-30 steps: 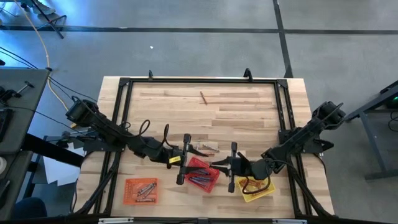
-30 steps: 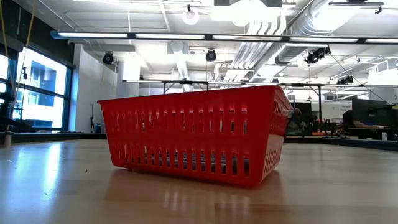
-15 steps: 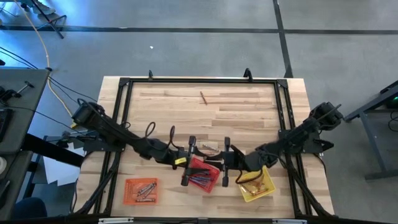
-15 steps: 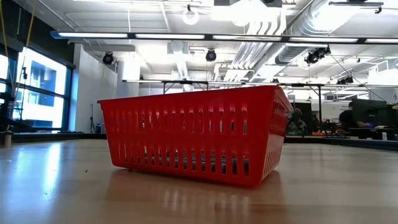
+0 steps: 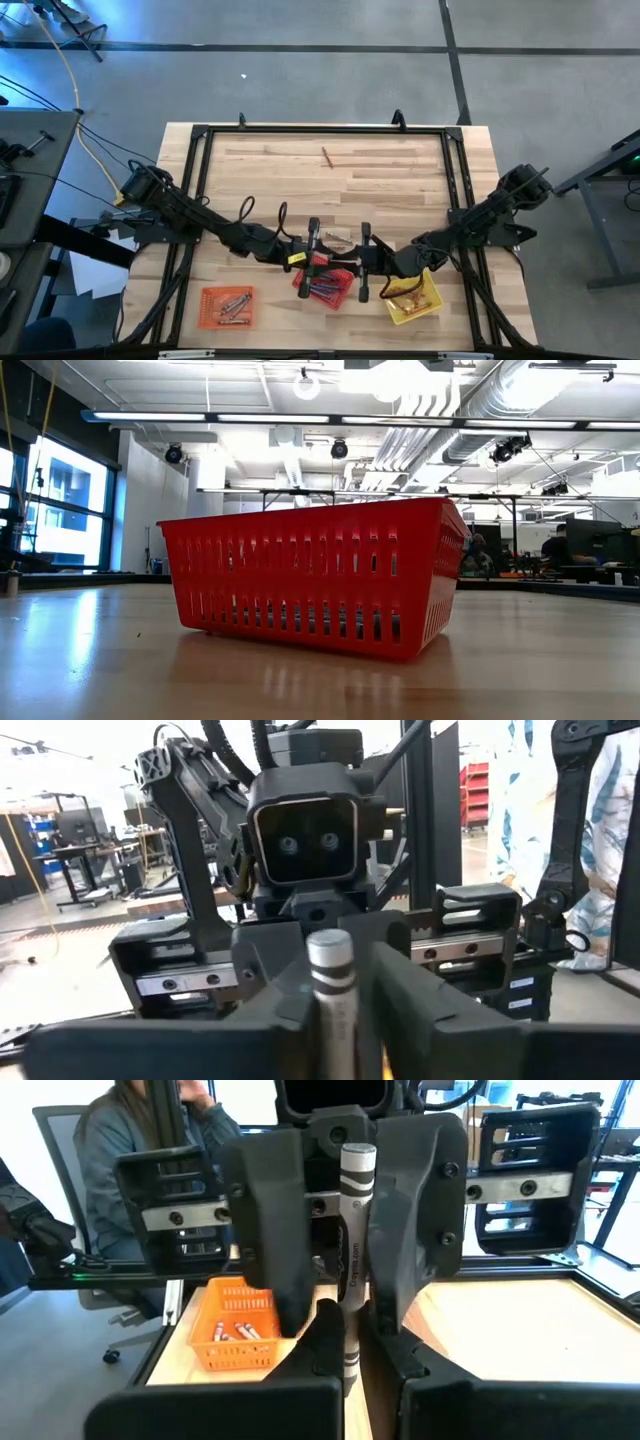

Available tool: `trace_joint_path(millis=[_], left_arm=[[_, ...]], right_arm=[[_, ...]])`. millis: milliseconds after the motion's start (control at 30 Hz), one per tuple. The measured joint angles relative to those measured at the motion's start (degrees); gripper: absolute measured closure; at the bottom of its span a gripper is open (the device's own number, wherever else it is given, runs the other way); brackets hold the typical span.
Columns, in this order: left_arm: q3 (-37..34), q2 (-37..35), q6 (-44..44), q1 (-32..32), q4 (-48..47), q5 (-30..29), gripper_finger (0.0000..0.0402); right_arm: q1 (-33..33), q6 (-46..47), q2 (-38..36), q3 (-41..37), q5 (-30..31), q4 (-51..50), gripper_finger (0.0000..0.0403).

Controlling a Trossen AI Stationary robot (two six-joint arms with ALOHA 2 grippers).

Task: Sort crayons
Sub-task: Put the gray crayon into the orange bin

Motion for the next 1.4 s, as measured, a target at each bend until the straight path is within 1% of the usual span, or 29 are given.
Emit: trace_joint_path(millis=[133,200,367,500,600,800,900,1000,1100,1167,1300,1400], left_arm=[[0.0,0.0,0.03,0.0,-0.02,0.11,0.0377],[0.0,0.0,-0.07,-0.02,-0.02,0.01,0.0393],[0.07,0.0,-0.04,0.0,-0.14,0.04,0.0397],[0.07,0.0,-0.02,0.0,-0.2,0.01,0.0398],[0.07,0.0,0.05,0.0,-0.22,-0.05,0.0399],[0.07,-0.14,0.39,-0.02,-0.38,-0.68,0.04],[0.07,-1.0,1.53,-0.02,-1.31,-3.15,0.04],[0.07,-2.3,2.1,-0.43,-3.3,-6.45,0.04],[0.07,-3.87,0.79,-1.43,-8.53,-9.08,0.04],[0.07,-5.04,-2.89,-2.49,-14.6,-11.66,0.04],[0.02,-8.07,-14.73,-5.54,-29.9,-17.62,0.04],[-0.02,-10.98,-23.9,-7.97,-38.95,-20.5,0.04]], right_arm=[[0.89,-0.01,0.0,0.0,0.46,-0.19,0.0402],[1.22,-0.28,0.0,0.0,0.5,-0.22,0.0402],[1.74,-0.54,0.0,0.0,2.58,-0.22,0.0402],[1.74,-0.5,0.0,0.0,2.67,-0.33,0.0397],[1.72,-0.09,0.0,0.0,2.76,-0.33,0.0378],[1.81,1.3,-0.08,0.0,2.46,-1.78,0.0319],[1.81,3.69,-0.79,0.01,2.46,-5.78,0.0294],[1.81,7.18,-2.48,0.0,2.51,-11.95,0.0279],[1.81,10.23,-4.47,0.0,2.56,-15.09,0.0275],[2.02,12.58,-5.55,0.02,2.58,-17.68,0.0275],[2.88,16.75,-6.76,0.01,1.89,-23.76,0.0274],[3.43,18.15,-6.78,0.0,1.42,-27.1,0.0274]])
